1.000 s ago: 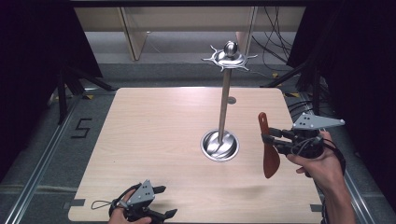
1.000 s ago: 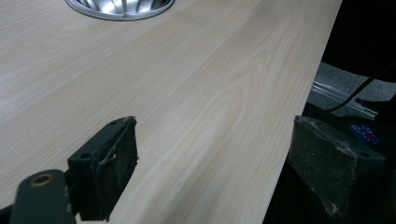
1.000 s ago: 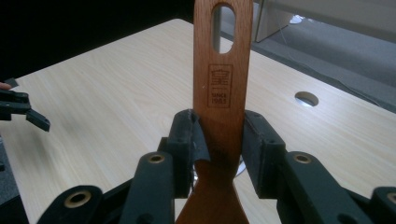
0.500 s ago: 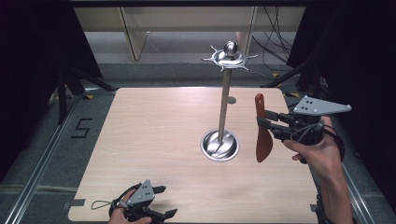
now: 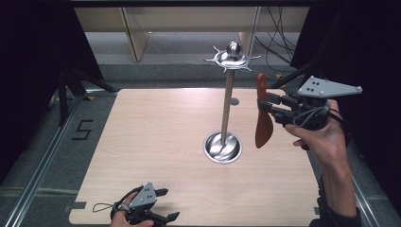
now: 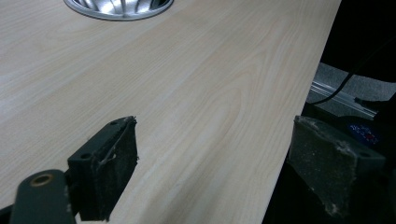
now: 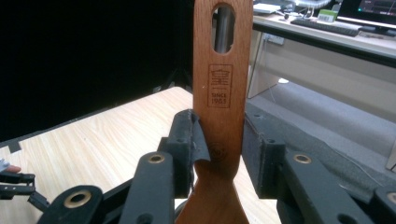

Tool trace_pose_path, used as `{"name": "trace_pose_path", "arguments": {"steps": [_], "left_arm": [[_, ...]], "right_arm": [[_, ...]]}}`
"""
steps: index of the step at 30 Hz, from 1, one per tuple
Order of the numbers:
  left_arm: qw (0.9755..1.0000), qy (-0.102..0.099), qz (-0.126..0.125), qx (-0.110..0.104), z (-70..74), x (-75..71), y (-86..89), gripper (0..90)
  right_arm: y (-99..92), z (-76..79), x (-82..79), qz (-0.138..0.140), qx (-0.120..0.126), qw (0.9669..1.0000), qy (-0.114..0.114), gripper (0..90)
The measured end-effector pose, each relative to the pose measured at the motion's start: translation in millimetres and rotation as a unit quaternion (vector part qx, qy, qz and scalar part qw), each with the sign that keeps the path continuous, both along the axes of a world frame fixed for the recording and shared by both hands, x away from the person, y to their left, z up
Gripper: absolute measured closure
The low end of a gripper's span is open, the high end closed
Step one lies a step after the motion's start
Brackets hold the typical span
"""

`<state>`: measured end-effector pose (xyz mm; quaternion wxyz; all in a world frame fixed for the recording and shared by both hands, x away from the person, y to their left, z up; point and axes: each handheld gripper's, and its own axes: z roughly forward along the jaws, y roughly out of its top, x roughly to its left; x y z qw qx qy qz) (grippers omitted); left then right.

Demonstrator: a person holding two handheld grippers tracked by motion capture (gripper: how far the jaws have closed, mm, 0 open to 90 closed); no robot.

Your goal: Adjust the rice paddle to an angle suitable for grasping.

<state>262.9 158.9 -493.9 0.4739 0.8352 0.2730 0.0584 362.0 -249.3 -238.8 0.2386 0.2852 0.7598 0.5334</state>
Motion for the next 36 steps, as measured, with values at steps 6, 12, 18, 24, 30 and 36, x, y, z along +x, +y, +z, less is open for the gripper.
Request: {"name": "trace_pose_path", "arguments": {"steps": [6,12,18,24,30,36], "left_arm": [[0.9999,-0.009,-0.010,0.002,0.3,1.0,0.2,14.8],[1.0000,-0.002,0.005,-0.005,-0.5,-0.9,-1.1,14.8],[0.9999,-0.010,-0.011,0.003,0.2,1.2,0.2,14.8],[0.9999,-0.011,-0.008,0.002,0.2,0.9,0.1,14.8],[0.9996,-0.016,-0.014,0.017,0.8,1.8,1.7,14.8],[1.0000,-0.004,0.001,0.001,0.0,-1.0,0.0,14.8]], "right_arm": [[3.7,7.5,4.7,-0.002,0.001,1.0000,-0.005,67.1],[5.6,11.8,9.9,-0.004,0.005,1.0000,-0.001,67.1],[8.4,11.5,15.4,-0.002,0.006,1.0000,0.002,67.1],[12.5,11.1,21.1,0.001,0.012,0.9998,0.012,67.1],[18.4,10.6,27.2,0.005,0.011,0.9998,0.016,67.1],[21.7,9.3,31.3,0.001,0.006,0.9998,0.017,67.0]]}}
